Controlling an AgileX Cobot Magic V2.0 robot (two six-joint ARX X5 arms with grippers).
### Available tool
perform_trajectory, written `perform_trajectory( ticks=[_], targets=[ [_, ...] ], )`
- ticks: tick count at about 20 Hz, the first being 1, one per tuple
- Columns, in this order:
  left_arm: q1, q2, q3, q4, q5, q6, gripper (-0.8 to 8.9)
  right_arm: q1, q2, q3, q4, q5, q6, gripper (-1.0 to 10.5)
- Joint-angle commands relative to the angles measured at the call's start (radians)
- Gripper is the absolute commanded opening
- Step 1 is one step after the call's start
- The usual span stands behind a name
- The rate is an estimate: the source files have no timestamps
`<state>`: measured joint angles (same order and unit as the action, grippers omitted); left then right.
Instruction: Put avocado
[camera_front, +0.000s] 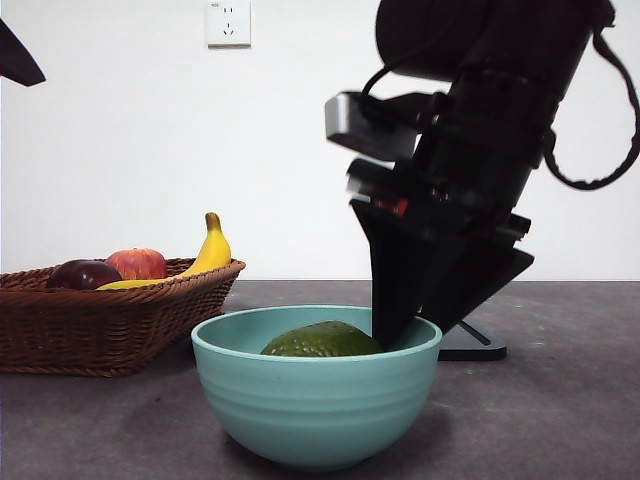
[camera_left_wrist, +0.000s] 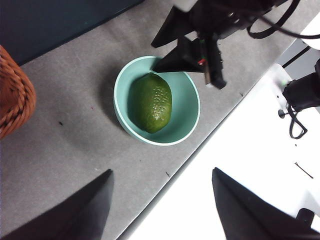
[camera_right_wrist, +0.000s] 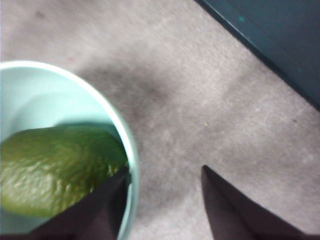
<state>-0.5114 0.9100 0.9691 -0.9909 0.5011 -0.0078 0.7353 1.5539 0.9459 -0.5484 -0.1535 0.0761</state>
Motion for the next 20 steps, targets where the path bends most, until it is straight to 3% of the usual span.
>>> perform_trajectory(
  ticks=[1,4,9,13,20],
  targets=[
    [-0.007,0.005,0.006,0.011,0.006,0.020,3.11,0.022,0.033,0.018,0.021,0.005,0.021,1.3],
    [-0.007,0.005,0.006,0.011,0.006,0.020,3.11,0.032,0.036,0.018,0.037,0.005,0.025,0.1],
    [-0.007,0.005,0.006,0.012,0.006,0.023,3.11,0.035,0.033,0.036,0.030,-0.006,0.056,0.1],
    [-0.007,0.005,0.006,0.011,0.006,0.023,3.11,0.026,0.034,0.180,-0.074,-0.002,0.050,0.1],
    [-0.007,0.005,0.006,0.011,0.006,0.023,3.11,-0.136,0.129,0.469,-0.157,-0.006,0.014,0.1]
  ],
)
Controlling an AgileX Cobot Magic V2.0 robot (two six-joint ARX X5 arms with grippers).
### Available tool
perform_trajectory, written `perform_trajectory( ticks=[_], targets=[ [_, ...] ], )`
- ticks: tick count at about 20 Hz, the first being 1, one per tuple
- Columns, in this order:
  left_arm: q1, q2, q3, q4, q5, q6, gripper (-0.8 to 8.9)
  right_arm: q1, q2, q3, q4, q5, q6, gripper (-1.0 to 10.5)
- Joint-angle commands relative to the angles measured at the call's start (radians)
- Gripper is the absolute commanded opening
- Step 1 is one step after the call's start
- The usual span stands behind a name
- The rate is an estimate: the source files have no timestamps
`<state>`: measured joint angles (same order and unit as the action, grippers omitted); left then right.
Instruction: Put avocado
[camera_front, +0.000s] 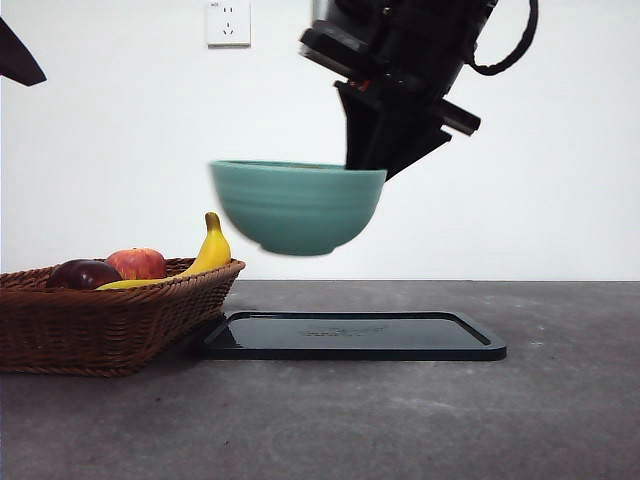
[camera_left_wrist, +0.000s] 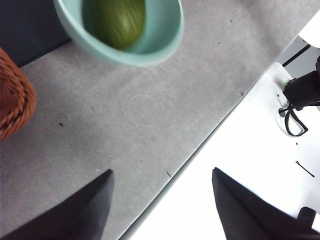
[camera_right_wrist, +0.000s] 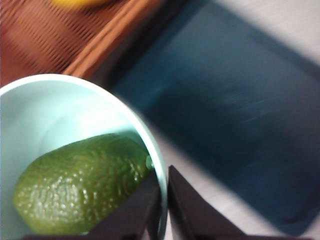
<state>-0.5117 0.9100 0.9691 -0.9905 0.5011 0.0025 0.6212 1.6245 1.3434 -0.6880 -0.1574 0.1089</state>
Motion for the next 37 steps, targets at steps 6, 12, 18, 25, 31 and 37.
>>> perform_trajectory(
  ticks=[6,12,18,25,31,37],
  targets=[
    [-0.006,0.005,0.006,0.011,0.006,0.012,3.11,-0.153,0.315,0.351,-0.098,-0.003,-0.069,0.1],
    [-0.006,0.005,0.006,0.018,0.006,0.012,3.11,-0.185,0.443,0.366,-0.050,-0.036,-0.068,0.1],
    [-0.006,0.005,0.006,0.018,0.006,0.012,3.11,-0.185,0.489,0.366,-0.050,-0.034,-0.068,0.1],
    [-0.006,0.005,0.006,0.018,0.006,0.012,3.11,-0.185,0.479,0.367,-0.068,-0.032,-0.039,1.6],
    [-0.006,0.005,0.006,0.018,0.006,0.012,3.11,-0.188,0.310,0.367,-0.132,0.001,-0.051,1.6],
    [-0.006,0.005,0.006,0.018,0.006,0.012,3.11,-0.177,-0.009,0.364,-0.293,-0.004,-0.087,1.6]
  ],
)
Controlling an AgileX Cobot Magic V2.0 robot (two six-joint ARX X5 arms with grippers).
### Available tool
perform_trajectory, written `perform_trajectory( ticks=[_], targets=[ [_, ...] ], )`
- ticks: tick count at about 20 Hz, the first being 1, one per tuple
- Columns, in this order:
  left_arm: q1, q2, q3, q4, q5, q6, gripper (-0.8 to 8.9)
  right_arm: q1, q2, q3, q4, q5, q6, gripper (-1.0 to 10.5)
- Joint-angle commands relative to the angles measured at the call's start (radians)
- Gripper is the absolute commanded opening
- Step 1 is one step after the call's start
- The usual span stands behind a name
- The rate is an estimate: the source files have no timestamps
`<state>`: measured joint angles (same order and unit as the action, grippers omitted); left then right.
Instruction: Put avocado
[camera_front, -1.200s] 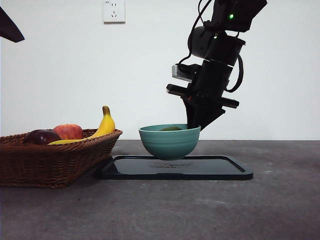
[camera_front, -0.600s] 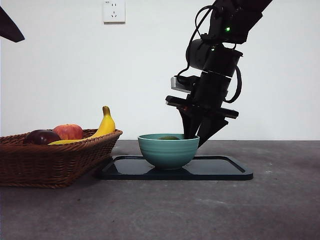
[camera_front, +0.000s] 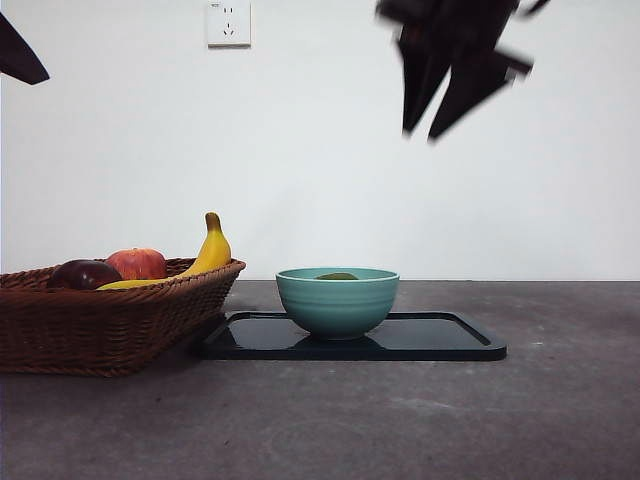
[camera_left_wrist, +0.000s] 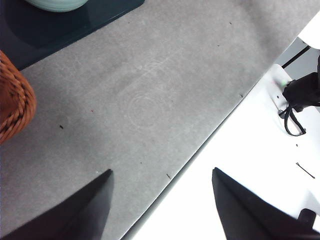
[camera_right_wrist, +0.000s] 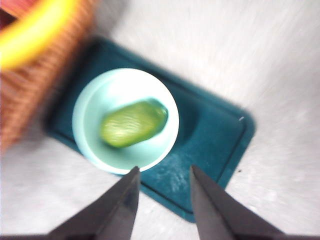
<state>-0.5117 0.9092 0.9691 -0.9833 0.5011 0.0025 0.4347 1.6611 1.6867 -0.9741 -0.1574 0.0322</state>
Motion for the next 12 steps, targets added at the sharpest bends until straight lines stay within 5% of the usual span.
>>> perform_trajectory(
  ticks=[1,6,12],
  targets=[
    [-0.006,0.006,0.006,0.011,0.006,0.012,3.11,0.018,-0.100,0.020,-0.026,-0.004,-0.010,1.6],
    [-0.006,0.006,0.006,0.011,0.006,0.012,3.11,0.092,-0.343,-0.088,-0.048,-0.002,-0.010,1.6],
    [-0.006,0.006,0.006,0.016,0.006,0.013,3.11,0.230,-0.675,-0.461,0.078,-0.002,-0.003,1.6]
  ],
)
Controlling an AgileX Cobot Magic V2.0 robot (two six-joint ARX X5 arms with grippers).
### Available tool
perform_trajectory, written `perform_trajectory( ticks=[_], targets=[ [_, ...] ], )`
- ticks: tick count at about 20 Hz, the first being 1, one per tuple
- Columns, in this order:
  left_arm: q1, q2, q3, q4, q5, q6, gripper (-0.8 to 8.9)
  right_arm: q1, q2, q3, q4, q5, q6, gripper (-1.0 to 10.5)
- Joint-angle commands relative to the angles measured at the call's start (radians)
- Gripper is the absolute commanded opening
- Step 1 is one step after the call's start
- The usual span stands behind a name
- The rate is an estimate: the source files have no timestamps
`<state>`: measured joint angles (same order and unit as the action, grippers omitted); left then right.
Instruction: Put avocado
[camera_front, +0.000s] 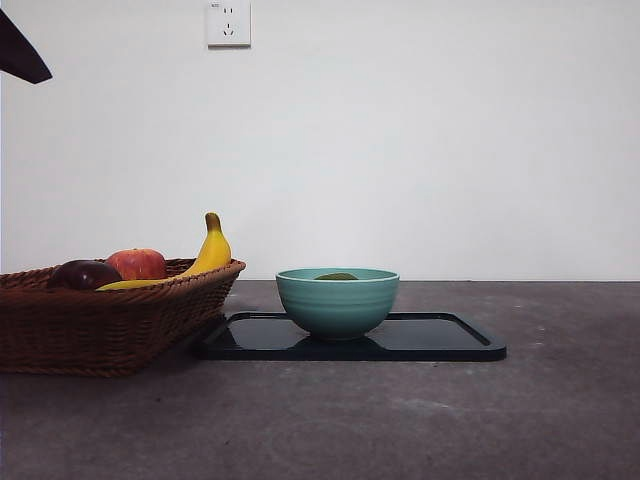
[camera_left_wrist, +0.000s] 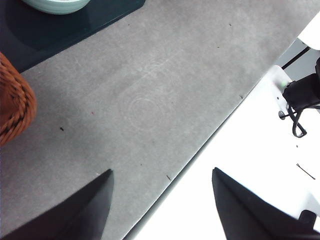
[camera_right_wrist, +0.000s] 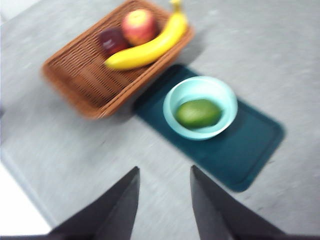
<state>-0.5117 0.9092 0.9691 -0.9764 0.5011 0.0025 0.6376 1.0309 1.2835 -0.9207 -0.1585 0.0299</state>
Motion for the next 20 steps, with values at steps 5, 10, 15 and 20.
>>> perform_trajectory(
  ticks=[5,10,15,20],
  targets=[
    [-0.006,0.006,0.006,0.010,0.006,0.012,3.11,0.102,-0.220,-0.296,0.046,-0.013,0.040,1.6],
    [-0.006,0.006,0.006,0.011,0.006,0.012,3.11,0.122,-0.277,-0.370,0.082,-0.115,0.040,1.6],
    [-0.006,0.006,0.006,0.011,0.006,0.012,3.11,0.122,-0.275,-0.370,0.083,-0.130,0.040,1.6],
    [-0.006,0.006,0.006,0.006,0.006,0.012,0.20,0.122,-0.275,-0.370,0.082,-0.130,0.040,0.2]
  ],
)
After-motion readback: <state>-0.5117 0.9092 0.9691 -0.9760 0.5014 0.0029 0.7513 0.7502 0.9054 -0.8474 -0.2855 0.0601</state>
